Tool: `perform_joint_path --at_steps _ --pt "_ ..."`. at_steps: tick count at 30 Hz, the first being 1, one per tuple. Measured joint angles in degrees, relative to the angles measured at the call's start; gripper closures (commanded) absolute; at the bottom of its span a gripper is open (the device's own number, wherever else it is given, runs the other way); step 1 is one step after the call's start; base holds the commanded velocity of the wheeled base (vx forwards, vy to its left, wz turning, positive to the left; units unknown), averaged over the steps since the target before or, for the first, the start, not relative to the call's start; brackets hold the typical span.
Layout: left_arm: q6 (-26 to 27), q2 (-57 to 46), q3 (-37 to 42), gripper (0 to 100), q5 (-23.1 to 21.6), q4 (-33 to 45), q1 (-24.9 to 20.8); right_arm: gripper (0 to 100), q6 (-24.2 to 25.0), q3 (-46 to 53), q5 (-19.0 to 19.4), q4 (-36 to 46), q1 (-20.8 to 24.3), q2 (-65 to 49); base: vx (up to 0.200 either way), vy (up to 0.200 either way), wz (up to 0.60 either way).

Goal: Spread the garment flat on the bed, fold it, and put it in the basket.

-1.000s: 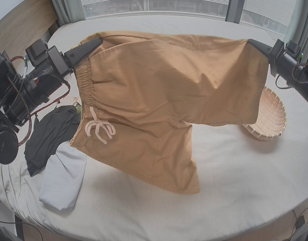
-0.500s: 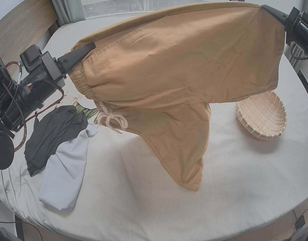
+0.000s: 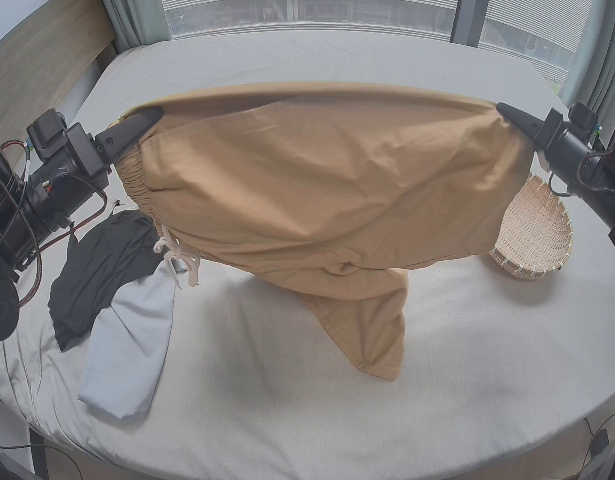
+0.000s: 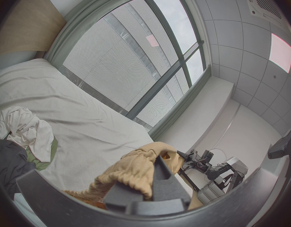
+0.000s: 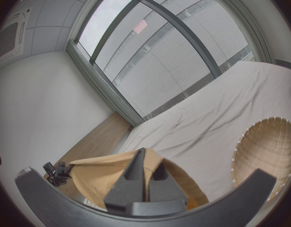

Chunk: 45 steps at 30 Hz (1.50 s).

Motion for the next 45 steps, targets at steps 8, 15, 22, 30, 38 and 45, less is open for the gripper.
perform_joint_path --at_steps 8,15,22,30,38,45 --pt "0.09 1.84 -1.21 100 0.2 -1.02 0.0 100 0.63 0.84 -0.1 -0.12 2.05 2.68 0.0 0.0 0.0" --pt "0.63 3.15 -1.05 100 0.82 -1.54 -0.8 100 1.62 0.51 -0.21 -0.15 4.74 3.58 0.0 0.0 0.0" --pt "0.61 3.52 -1.05 100 0.9 -1.57 -0.57 100 1.6 0.21 -0.32 -0.17 5.24 4.06 0.0 0.0 0.0" --pt "0.63 3.74 -0.85 100 0.9 -1.6 -0.28 100 1.51 -0.09 -0.35 -0.15 5.35 4.79 0.0 0.0 0.0" --pt "0.63 4.6 -0.38 100 0.96 -1.71 -0.2 100 1.34 -0.12 -0.38 -0.26 5.83 6.03 0.0 0.0 0.0" --pt "0.57 5.35 0.15 100 0.99 -1.67 0.26 100 1.24 -1.68 -0.49 -0.17 5.81 6.86 0.0 0.0 0.0"
